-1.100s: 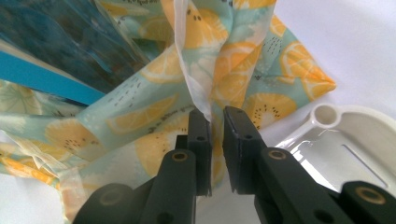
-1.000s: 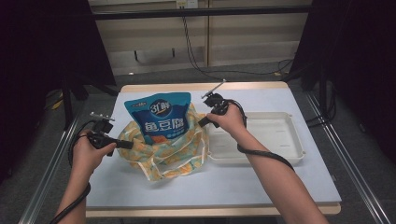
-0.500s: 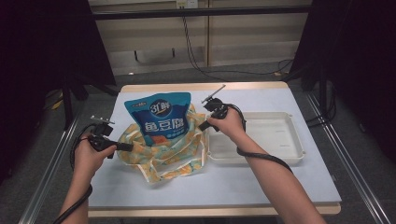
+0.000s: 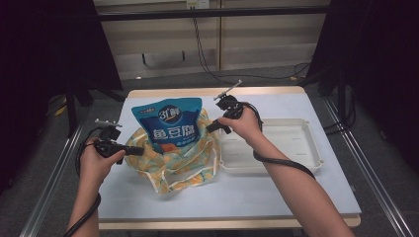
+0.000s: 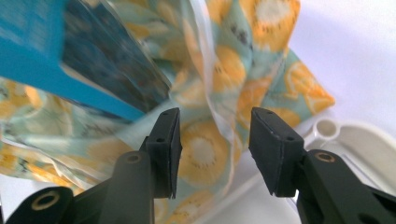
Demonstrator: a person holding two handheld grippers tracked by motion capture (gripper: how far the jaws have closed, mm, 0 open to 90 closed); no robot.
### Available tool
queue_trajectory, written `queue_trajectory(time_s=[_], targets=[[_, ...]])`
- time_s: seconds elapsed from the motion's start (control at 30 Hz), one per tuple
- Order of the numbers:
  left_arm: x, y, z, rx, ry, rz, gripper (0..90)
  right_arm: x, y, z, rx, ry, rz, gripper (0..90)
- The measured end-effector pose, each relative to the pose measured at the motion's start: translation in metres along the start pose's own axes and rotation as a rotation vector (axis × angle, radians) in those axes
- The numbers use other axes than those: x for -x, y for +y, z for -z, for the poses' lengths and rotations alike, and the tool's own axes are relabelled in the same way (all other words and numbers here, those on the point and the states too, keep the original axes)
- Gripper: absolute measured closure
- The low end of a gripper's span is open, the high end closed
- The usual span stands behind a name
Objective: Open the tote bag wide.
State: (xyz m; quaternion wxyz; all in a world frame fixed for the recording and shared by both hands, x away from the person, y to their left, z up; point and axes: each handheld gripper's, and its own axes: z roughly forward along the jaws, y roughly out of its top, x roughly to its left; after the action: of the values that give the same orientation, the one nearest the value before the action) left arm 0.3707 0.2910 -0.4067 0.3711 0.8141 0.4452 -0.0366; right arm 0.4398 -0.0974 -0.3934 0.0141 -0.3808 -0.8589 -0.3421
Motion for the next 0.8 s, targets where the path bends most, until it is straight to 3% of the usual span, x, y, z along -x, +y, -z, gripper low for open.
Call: queue_trajectory(time_s=[0.23, 0.37, 0.47, 0.6, 0.8], targets=[[-0.002, -0.005, 0.001, 0.004, 0.013, -0.010, 86.6, -0.006, 0.015, -0.002, 0.009, -0.022, 0.002, 55.1], [-0.004, -0.006, 0.001, 0.013, 0.008, -0.011, 86.9, -0.005, 0.020, -0.010, 0.010, -0.026, 0.002, 61.7], [-0.005, -0.006, 0.001, 0.014, 0.010, -0.013, 87.5, -0.004, 0.020, -0.018, 0.006, -0.019, 0.002, 74.8], [-0.006, -0.008, -0.003, 0.017, 0.014, -0.004, 87.8, 0.000, 0.017, -0.027, -0.004, -0.009, -0.023, 83.1], [-0.009, -0.012, -0.004, 0.011, 0.022, -0.001, 87.8, 0.001, 0.010, -0.043, -0.061, -0.012, 0.010, 86.4]])
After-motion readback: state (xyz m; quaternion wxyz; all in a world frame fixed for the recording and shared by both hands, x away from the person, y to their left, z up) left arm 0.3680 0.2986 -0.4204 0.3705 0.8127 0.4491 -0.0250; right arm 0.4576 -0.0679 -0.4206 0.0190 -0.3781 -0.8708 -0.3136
